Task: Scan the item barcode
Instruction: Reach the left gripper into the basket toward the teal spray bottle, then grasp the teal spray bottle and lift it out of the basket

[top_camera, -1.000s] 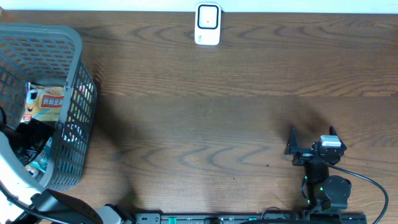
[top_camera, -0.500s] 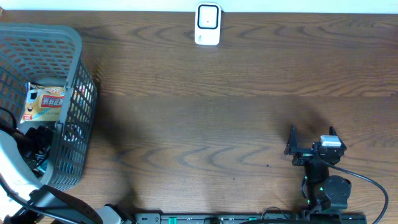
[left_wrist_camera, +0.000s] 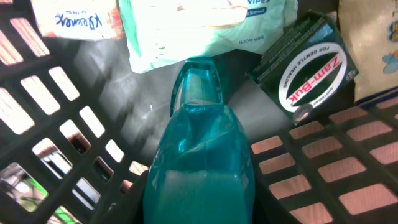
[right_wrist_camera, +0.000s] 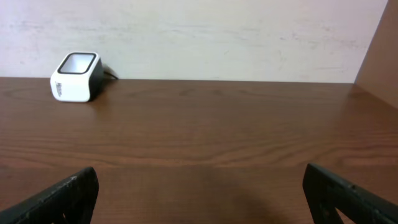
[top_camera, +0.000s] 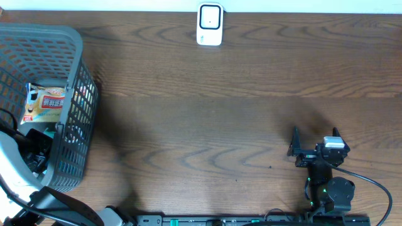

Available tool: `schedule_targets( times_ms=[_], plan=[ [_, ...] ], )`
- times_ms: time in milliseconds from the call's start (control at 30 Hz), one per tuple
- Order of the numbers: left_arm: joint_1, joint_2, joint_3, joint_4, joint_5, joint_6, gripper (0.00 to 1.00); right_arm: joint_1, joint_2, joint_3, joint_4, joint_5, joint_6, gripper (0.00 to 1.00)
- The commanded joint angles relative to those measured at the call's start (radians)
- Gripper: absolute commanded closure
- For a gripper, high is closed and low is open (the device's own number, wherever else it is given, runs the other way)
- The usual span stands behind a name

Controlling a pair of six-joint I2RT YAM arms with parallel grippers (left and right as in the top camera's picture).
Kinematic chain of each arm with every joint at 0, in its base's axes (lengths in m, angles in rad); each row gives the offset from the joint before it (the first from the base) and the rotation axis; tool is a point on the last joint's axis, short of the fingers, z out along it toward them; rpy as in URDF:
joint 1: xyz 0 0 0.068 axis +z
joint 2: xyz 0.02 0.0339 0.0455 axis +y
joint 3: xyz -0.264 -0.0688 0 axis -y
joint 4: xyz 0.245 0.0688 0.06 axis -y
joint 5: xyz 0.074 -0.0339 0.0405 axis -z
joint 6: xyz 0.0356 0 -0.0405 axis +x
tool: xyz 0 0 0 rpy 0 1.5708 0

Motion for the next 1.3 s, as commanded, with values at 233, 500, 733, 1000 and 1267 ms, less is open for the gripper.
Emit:
schedule_targets(
  times_ms=[233,500,733,1000,1267],
  plan=[
    [0.003,-0.056,0.067,0.000,0.020,-0.081,0.80,0.014,-0.005,-0.002,-0.002,-0.006,-0.015,0.01],
    [0.003,-0.171,0.129,0.002,0.045,-0.144,0.80,0.014,-0.005,-0.002,-0.002,-0.006,-0.015,0.01],
    [0.003,-0.299,0.253,0.053,0.216,-0.195,0.80,0.014,-0.005,-0.002,-0.002,-0.006,-0.015,0.01],
    [-0.026,-0.489,0.273,0.254,0.571,-0.362,0.80,0.014,-0.005,-0.002,-0.002,-0.006,-0.015,0.01],
    [-0.246,-0.554,0.272,0.296,0.634,-0.383,0.80,0.014,-0.005,-0.002,-0.002,-0.006,-0.015,0.01]
  ],
)
